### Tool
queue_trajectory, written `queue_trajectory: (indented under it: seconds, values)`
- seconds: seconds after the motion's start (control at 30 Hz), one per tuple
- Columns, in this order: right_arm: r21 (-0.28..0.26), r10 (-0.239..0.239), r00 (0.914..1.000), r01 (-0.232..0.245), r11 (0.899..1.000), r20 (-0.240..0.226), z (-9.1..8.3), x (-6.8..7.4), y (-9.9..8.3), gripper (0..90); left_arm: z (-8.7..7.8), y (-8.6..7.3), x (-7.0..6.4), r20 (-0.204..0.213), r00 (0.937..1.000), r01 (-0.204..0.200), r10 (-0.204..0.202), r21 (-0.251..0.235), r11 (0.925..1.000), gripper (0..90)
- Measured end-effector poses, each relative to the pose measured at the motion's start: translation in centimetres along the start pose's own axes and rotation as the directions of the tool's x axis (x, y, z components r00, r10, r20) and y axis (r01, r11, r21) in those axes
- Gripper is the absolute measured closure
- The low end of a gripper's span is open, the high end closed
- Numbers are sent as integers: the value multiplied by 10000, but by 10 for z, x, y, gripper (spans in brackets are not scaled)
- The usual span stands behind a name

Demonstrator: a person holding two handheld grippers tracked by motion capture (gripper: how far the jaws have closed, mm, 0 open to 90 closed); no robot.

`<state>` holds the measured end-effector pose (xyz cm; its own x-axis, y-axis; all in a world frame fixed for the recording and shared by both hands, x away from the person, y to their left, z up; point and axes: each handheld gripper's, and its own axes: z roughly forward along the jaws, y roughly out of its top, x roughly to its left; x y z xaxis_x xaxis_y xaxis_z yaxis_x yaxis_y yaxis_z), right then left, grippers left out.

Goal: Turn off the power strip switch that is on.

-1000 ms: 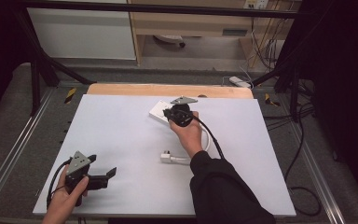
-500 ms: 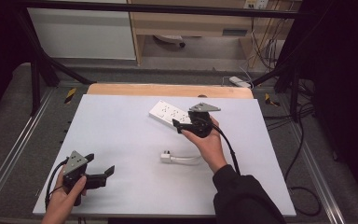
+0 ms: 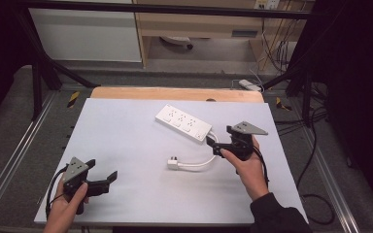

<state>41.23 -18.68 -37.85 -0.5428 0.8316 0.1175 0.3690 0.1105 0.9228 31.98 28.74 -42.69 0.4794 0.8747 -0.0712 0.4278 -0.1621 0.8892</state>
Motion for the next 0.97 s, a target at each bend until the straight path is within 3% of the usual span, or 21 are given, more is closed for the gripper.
queue_trajectory:
  seconds: [0.4, 0.57, 0.83, 0.97]
  values:
    - [-572, 20, 9988, 8, 9984, 482, -48, -25, -33, 56, -3, 0, 1, -2, 9999, 154, -154, -102, 9998, 56]
    - [-483, -462, 9957, 502, 9976, 803, -64, -33, -48, 56, -4, 0, 1, -12, 9999, 136, -137, -126, 9998, 56]
    - [-160, -224, 9941, 242, 9996, 1065, -87, -51, -81, 48, -3, 0, 1, 29, 9999, 142, -142, -119, 9998, 56]
    - [315, 77, 9939, -112, 9994, 1102, -85, -58, -94, 43, -3, 0, 0, 47, 9999, 128, -127, -101, 9999, 56]
